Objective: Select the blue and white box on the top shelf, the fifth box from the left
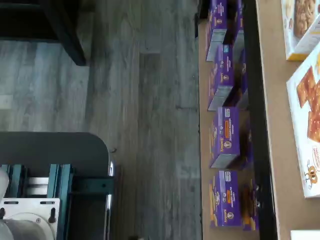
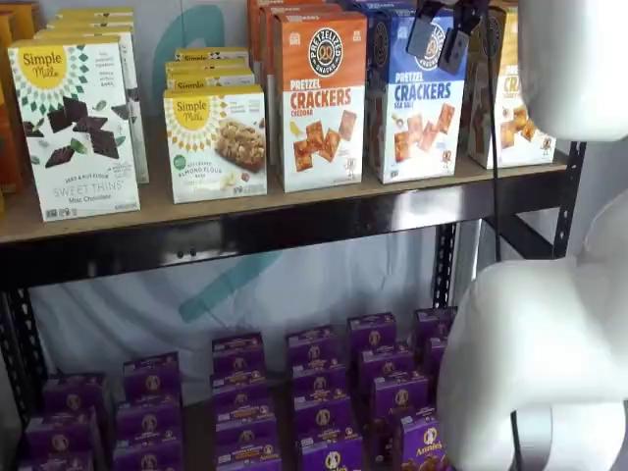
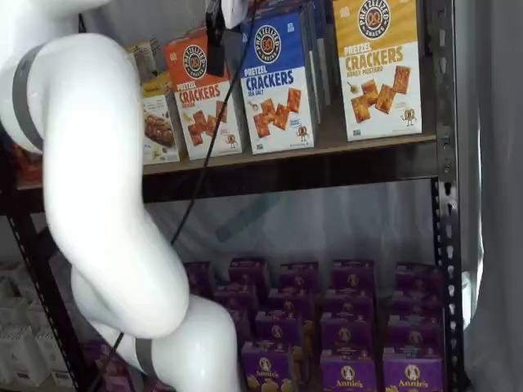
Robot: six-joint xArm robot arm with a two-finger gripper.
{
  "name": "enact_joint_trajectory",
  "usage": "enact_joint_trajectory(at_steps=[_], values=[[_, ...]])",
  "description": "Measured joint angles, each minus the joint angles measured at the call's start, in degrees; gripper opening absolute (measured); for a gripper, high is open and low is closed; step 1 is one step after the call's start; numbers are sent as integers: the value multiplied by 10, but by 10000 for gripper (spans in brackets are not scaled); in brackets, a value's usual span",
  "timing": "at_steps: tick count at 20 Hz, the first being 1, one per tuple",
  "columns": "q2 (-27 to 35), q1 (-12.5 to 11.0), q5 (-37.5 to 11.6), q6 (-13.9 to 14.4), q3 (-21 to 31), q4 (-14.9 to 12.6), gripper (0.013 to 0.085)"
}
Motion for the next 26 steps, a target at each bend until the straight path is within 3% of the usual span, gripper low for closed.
enact_joint_trajectory(at_steps=[3, 7, 11, 17, 19, 22, 26], values=[[-20, 11, -33, -1, 20, -25, 850], [-29, 8, -43, -4, 30, -25, 850], [-60, 1, -102, -6, 61, -9, 850], [-90, -22, -181, -1, 81, 53, 850], [-102, -19, -222, 2, 95, 59, 850], [-106, -8, -273, 3, 102, 49, 850], [-83, 4, -305, -2, 86, 24, 850]])
